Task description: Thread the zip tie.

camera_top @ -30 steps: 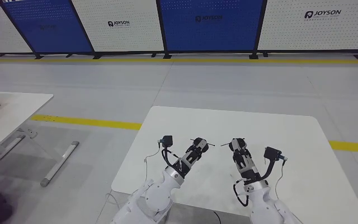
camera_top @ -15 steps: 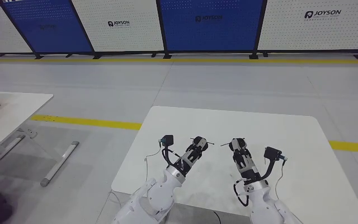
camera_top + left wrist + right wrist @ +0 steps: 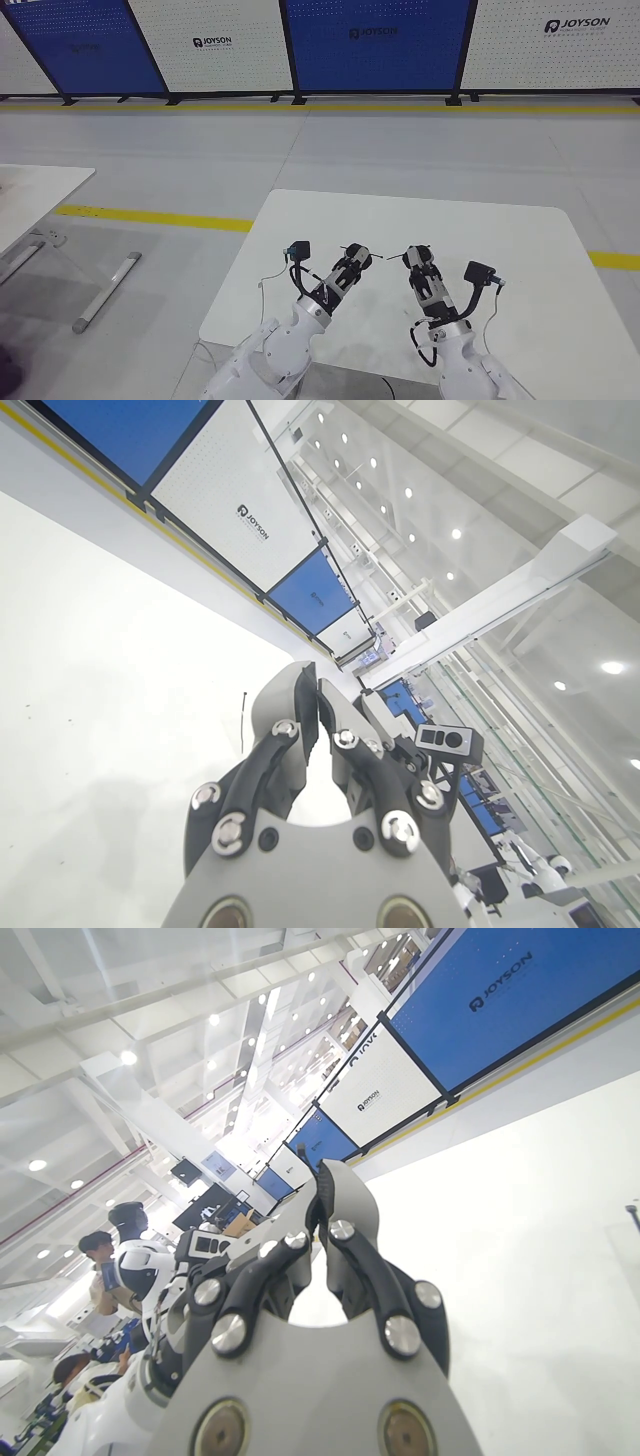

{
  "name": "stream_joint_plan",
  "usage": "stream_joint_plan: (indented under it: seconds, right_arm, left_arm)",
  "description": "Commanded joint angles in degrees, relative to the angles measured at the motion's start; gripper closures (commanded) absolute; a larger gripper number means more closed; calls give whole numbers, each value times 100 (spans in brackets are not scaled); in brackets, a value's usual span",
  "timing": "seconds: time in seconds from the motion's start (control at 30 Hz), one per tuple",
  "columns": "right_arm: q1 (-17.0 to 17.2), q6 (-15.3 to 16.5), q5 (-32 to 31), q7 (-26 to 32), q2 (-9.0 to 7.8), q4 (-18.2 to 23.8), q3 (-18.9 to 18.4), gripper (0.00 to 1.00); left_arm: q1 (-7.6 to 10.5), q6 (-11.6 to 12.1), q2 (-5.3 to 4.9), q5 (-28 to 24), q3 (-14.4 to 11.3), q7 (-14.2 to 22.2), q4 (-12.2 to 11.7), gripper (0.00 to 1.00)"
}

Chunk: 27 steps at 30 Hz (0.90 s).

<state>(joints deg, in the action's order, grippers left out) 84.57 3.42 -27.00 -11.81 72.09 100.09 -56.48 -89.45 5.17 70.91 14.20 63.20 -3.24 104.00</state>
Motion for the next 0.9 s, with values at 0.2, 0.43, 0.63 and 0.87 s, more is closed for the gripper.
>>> stream_joint_plan:
  seconds: [0.2,0.43,0.63,0.87]
  right_arm:
    - [9,2,62,57,19,2,24,100]
    - [-96,-131,-94,-165,125,-178,226,100]
    - [-72,-117,-63,-355,178,-157,174,100]
    - [-39,-150,-123,-266,216,-149,140,100]
  left_arm:
    - [0,0,0,0,0,0,0,100]
    - [0,0,0,0,0,0,0,100]
    - [0,0,0,0,0,0,0,100]
    - [0,0,0,0,0,0,0,100]
